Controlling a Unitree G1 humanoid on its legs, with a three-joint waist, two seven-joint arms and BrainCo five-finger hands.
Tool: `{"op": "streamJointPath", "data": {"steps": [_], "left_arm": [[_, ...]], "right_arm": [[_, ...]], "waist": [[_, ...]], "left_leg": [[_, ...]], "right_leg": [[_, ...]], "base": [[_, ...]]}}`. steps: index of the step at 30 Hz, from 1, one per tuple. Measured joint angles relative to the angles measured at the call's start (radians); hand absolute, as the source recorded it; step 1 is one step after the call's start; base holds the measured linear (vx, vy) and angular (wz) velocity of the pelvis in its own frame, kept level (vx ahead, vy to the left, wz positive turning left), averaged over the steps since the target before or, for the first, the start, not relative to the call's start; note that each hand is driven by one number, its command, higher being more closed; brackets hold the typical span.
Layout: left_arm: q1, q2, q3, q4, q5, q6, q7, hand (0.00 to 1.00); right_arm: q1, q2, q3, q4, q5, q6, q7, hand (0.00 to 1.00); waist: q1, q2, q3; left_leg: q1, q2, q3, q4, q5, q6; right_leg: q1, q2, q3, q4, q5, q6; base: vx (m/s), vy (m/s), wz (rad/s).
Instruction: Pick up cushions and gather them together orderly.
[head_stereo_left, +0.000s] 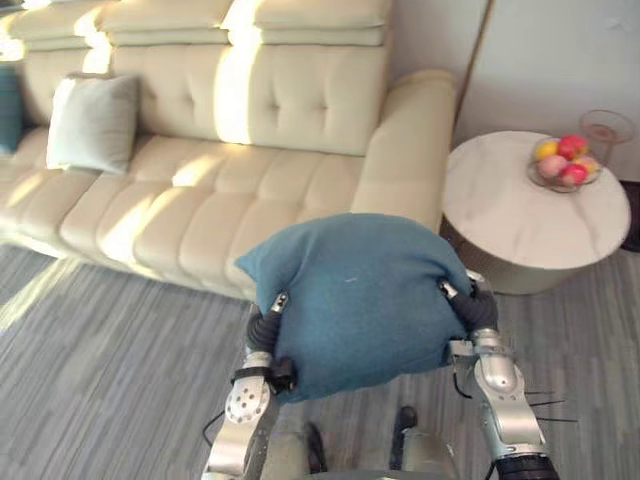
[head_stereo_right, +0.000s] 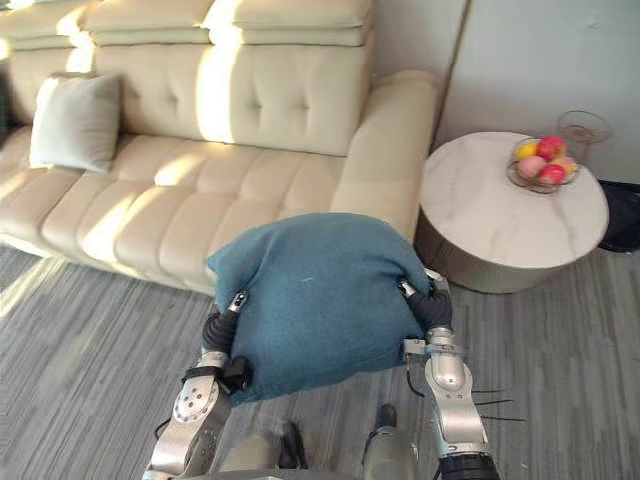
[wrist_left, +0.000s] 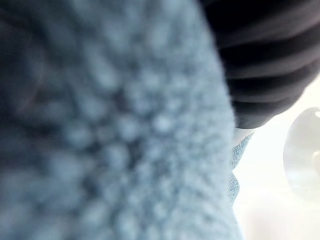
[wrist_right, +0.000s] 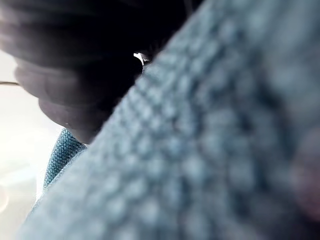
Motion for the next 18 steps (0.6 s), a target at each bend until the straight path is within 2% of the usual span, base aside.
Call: {"op": "streamJointPath", "data": {"steps": [2, 4, 11, 14, 15, 16, 17, 18], "left_arm": [[0.014, 0.032, 0.004, 0.004, 0.0, 0.009, 0.0, 1.0], [0.033, 0.041, 0.006, 0.004, 0.0, 0.009, 0.0, 1.0], [0.053, 0.042, 0.024, 0.004, 0.0, 0.009, -0.015, 1.0], [0.064, 0.04, 0.043, 0.001, 0.0, 0.01, -0.027, 1.0], [0.065, 0.041, 0.047, 0.0, 0.0, 0.015, -0.036, 1.0], [0.068, 0.041, 0.046, -0.002, 0.0, 0.016, -0.038, 1.0], [0.082, 0.043, 0.044, -0.021, 0.0, 0.026, -0.039, 1.0], [0.09, 0.044, 0.044, -0.03, 0.0, 0.027, -0.04, 1.0]], "right_arm": [[0.011, 0.042, -0.001, 0.01, 0.0, 0.004, 0.0, 1.0], [0.011, 0.058, 0.003, 0.025, 0.0, 0.005, 0.003, 1.0], [0.011, 0.057, 0.026, 0.039, 0.001, 0.006, 0.004, 1.0], [0.011, 0.057, 0.037, 0.042, 0.001, 0.006, 0.015, 1.0], [0.015, 0.056, 0.037, 0.046, 0.001, 0.007, 0.019, 1.0], [0.024, 0.056, 0.036, 0.046, 0.001, 0.006, 0.02, 1.0], [0.043, 0.059, 0.036, 0.046, 0.001, 0.006, 0.024, 1.0], [0.051, 0.06, 0.036, 0.046, 0.001, 0.006, 0.025, 1.0]], "waist": [[0.01, -0.032, -0.008], [0.017, -0.034, -0.008], [0.026, -0.035, -0.008], [0.035, -0.038, -0.008], [0.033, -0.044, -0.006], [0.028, -0.05, -0.003], [0.004, -0.066, -0.002], [-0.007, -0.074, 0.0]], "left_leg": [[-0.023, -0.029, -0.007, 0.012, -0.003, 0.02], [-0.028, -0.04, -0.004, 0.041, -0.02, 0.042], [-0.09, -0.023, 0.001, 0.159, -0.094, 0.055], [-0.102, -0.02, 0.003, 0.199, -0.132, 0.063], [-0.102, -0.042, -0.006, 0.199, -0.15, 0.073], [-0.093, -0.059, -0.021, 0.198, -0.157, 0.08], [-0.08, -0.098, -0.07, 0.2, -0.168, 0.095], [-0.071, -0.107, -0.09, 0.2, -0.175, 0.105]], "right_leg": [[0.014, -0.006, 0.014, -0.056, 0.058, 0.02], [0.036, -0.013, 0.035, -0.088, 0.09, 0.027], [0.032, -0.004, 0.054, -0.126, 0.122, 0.037], [0.017, -0.015, 0.06, -0.096, 0.094, 0.052], [0.003, -0.036, 0.059, -0.035, 0.047, 0.058], [-0.007, -0.053, 0.057, 0.032, 0.002, 0.054], [-0.02, -0.083, 0.077, 0.132, -0.051, 0.028], [-0.031, -0.095, 0.096, 0.185, -0.049, 0.033]], "base": [[-0.12, 0.166, 0.28], [-0.07, 0.156, 0.0], [-0.03, 0.068, -0.09], [0.03, 0.07, -0.13], [0.03, 0.109, 0.26], [0.13, 0.146, 0.71], [0.12, 0.057, 0.82], [0.22, 0.045, 0.83]]}}
